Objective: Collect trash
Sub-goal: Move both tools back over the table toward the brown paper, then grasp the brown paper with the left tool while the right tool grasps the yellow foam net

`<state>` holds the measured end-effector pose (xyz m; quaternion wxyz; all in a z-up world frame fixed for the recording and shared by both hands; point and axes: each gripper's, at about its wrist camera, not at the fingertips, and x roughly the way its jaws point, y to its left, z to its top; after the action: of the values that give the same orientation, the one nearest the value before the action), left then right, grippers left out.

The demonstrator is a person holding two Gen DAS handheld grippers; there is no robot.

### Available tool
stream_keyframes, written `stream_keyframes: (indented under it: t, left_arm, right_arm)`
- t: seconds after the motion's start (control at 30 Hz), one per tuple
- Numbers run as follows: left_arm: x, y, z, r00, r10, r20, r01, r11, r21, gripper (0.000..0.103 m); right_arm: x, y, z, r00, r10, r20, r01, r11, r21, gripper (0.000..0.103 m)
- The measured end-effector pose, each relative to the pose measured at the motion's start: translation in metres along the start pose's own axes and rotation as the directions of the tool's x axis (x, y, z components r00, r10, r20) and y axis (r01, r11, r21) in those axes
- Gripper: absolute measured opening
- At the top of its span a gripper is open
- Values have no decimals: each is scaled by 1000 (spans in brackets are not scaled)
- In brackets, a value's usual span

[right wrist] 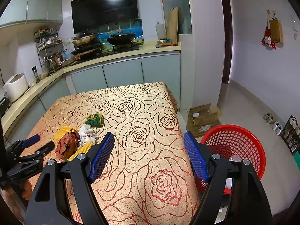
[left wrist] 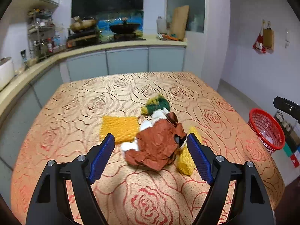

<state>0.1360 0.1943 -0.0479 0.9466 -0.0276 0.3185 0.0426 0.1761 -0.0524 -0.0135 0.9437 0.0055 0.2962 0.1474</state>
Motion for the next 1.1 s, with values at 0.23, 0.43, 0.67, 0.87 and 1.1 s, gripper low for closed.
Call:
stream_keyframes:
  t: [0.23,0.43,0.67,0.87,1.1]
  left_arm:
    - [34,0,2,998,-44,-48,43,999,-16,76]
    - [50,3,2,994,-86,-69,83,996,-42,76]
    - [53,5,-2,994,-89,-62,86,995,-41,56]
    - [45,11,-6,994,-96,-47,94,994,-48,51]
    - [12,29,-2,998,-64,24,66,995,-79,51]
  right_arm:
    - [11,-6,-1,1000,-16,-24,17,1000,11,74]
    - [21,-4,-3,999,-16,-43,16,1000,9,74]
    - [35,10,-8,997,13,-77,-14,1000,-7,74]
    - [40,28,-12,994,50,-95,-53,998,-29,74]
    - [44,48,-18,988,93,-120,-100,993,-55,74]
